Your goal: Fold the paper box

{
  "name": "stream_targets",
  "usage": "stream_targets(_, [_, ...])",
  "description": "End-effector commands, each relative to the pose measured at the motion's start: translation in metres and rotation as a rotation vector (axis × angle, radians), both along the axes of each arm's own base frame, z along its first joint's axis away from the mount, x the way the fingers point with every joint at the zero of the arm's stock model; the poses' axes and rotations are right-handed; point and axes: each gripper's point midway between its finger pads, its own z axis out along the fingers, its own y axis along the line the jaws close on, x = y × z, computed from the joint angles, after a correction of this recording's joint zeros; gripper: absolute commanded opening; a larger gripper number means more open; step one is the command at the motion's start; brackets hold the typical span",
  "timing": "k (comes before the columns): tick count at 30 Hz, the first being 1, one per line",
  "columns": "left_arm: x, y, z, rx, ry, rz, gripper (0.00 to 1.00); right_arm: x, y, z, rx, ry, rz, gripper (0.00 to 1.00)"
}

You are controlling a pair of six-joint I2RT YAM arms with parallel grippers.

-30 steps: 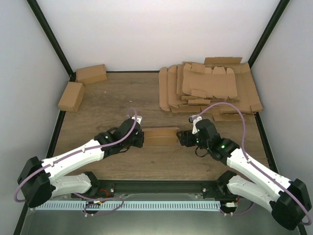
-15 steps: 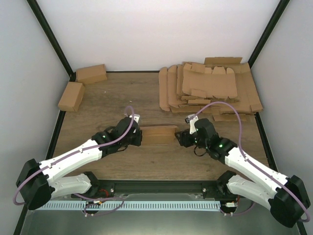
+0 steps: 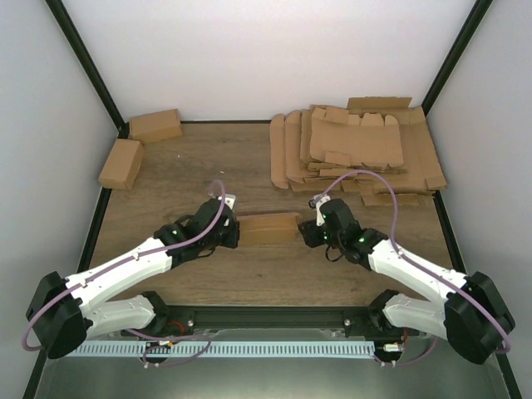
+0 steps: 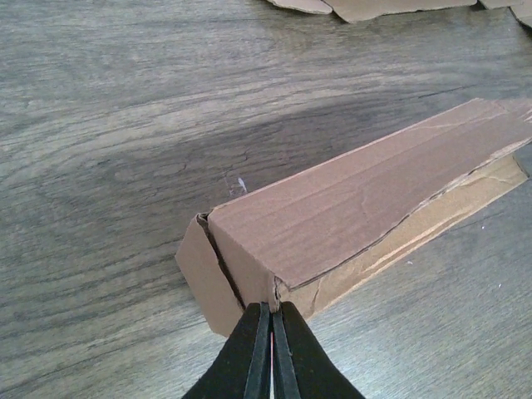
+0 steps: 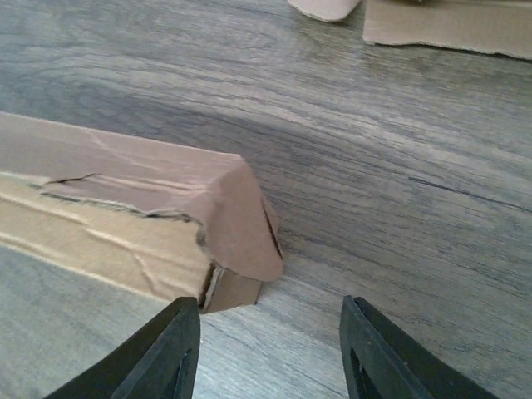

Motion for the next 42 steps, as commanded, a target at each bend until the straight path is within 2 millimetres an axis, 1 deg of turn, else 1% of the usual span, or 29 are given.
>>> stream_targets(1, [0.0,-0.001,0.003,-0.023,-0.014,-0.011,0.04,0.026,0.005,0.022,0.008,-0.087,-0.041,0.45])
stream_targets(5, [0.0,-0.003,0.0,-0.032,-0.007,-0.014,0.05,0.031,0.012,0.029,0.032,-0.128,-0.017,0.38])
stream_targets(10, [0.0,-0.002,0.001,-0.038,-0.005,-0.011,0.04,0.035,0.016,0.031,0.0,-0.152,0.022,0.27])
stream_targets(16, [0.0,-0.001,0.0,-0.038,0.0,-0.007,0.05,0.036,0.024,0.035,-0.005,-0.17,0.076,0.25])
stream_targets(20, [0.0,-0.002,0.0,-0.042,0.003,-0.007,0.04,0.036,0.027,0.035,-0.023,-0.171,0.106,0.14])
stream_targets(21, [0.0,-0.002,-0.001,-0.041,0.005,-0.005,0.05,0.036,0.027,0.035,-0.029,-0.168,0.108,0.09])
stream_targets(23, [0.0,-0.002,-0.002,-0.044,0.008,-0.004,0.05,0.036,0.026,0.037,-0.039,-0.161,0.107,0.01])
stream_targets(24, [0.0,-0.002,-0.002,-0.045,0.008,-0.002,0.05,0.035,0.026,0.038,-0.041,-0.156,0.108,0.01])
stream_targets(27, [0.0,-0.002,-0.005,-0.049,0.014,0.004,0.11,0.032,0.027,0.038,-0.047,-0.125,0.12,0.01])
stream_targets(30, [-0.001,-0.001,-0.01,-0.051,0.022,0.015,0.27,0.03,0.028,0.035,-0.052,-0.093,0.129,0.01])
stream_targets(32, [-0.001,0.0,-0.013,-0.055,0.024,0.025,0.41,0.028,0.029,0.034,-0.051,-0.081,0.132,0.01])
stream_targets(34, [0.0,0.002,-0.016,-0.057,0.022,0.039,0.51,0.026,0.028,0.031,-0.053,-0.066,0.133,0.01])
stream_targets(38, [0.002,0.008,-0.025,-0.034,0.015,0.071,0.57,0.022,0.029,0.028,-0.047,-0.038,0.139,0.01])
stream_targets(42, [0.003,0.01,-0.036,-0.02,0.022,0.081,0.59,0.017,0.031,0.025,-0.036,-0.005,0.146,0.01])
